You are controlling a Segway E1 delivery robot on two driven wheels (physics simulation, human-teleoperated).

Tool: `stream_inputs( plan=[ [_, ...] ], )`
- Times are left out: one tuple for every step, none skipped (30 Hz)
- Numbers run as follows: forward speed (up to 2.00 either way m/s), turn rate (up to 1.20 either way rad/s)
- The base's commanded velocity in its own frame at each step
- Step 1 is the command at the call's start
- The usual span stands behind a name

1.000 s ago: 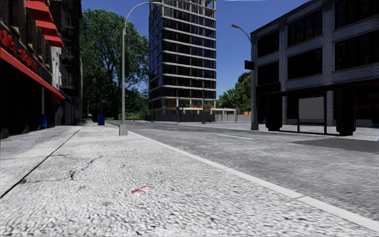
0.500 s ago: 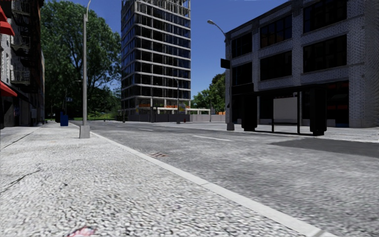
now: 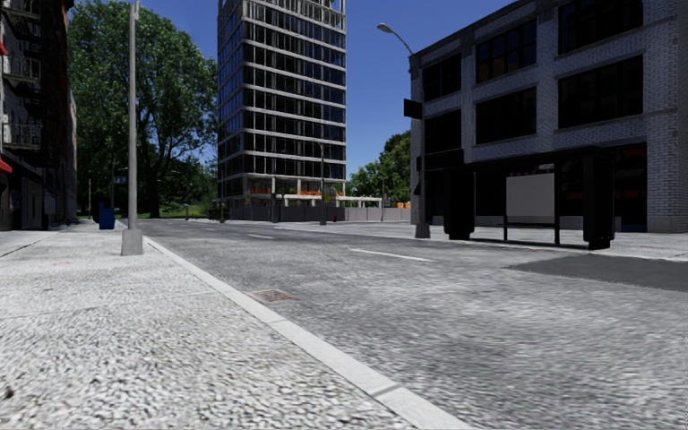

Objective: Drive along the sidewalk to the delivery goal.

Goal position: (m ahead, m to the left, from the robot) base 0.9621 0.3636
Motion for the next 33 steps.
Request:
stream_inputs(
  plan=[
    [1.46,0.00],
    [1.39,0.00],
    [1.33,0.00],
    [1.28,0.00],
    [1.28,0.00],
    [1.21,0.00],
    [1.14,0.00],
    [1.09,0.00],
    [1.09,0.00],
    [1.08,0.00],
    [1.07,0.00],
    [1.07,0.00],
    [1.07,0.00],
    [1.07,0.00],
    [1.07,0.00],
    [1.06,0.00],
    [0.90,0.00],
    [0.90,0.00],
    [0.00,0.00],
    [0.00,0.00],
    [0.00,0.00],
    [0.00,0.00],
    [0.00,0.00],
    [0.00,0.00],
    [0.00,0.00],
    [0.00,0.00],
    [0.00,0.00],
    [0.00,0.00],
    [0.00,0.00],
    [0.00,0.00],
    [0.00,0.00],
    [0.00,0.00],
    [0.00,0.00]
  ],
)
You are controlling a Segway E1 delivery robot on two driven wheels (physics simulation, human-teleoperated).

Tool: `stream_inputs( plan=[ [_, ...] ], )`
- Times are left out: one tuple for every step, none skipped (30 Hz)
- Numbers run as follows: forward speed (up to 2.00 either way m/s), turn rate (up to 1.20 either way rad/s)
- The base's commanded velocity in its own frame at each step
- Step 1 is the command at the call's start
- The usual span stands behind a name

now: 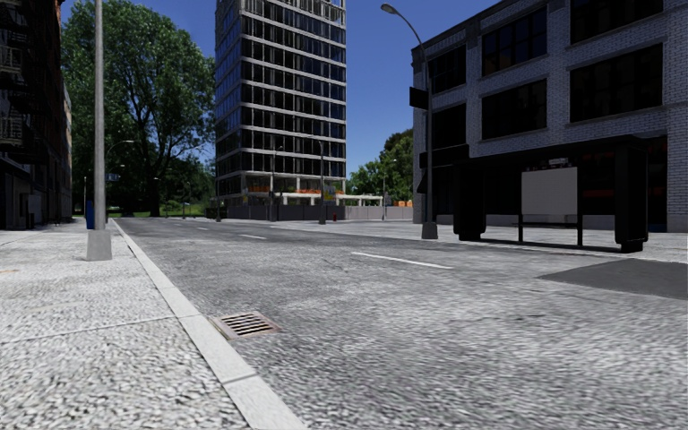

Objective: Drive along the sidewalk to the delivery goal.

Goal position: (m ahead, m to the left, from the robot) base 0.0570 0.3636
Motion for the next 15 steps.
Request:
stream_inputs(
  plan=[
    [0.00,0.00],
    [0.00,0.00],
    [0.00,0.00],
    [0.00,0.00],
    [0.00,0.00],
    [0.00,0.00],
    [0.00,0.00],
    [0.00,0.00],
    [0.00,0.00],
    [0.00,0.00],
    [0.00,0.00],
    [0.00,0.00],
    [0.00,0.00],
    [0.00,0.00],
    [0.00,0.00]
  ],
)
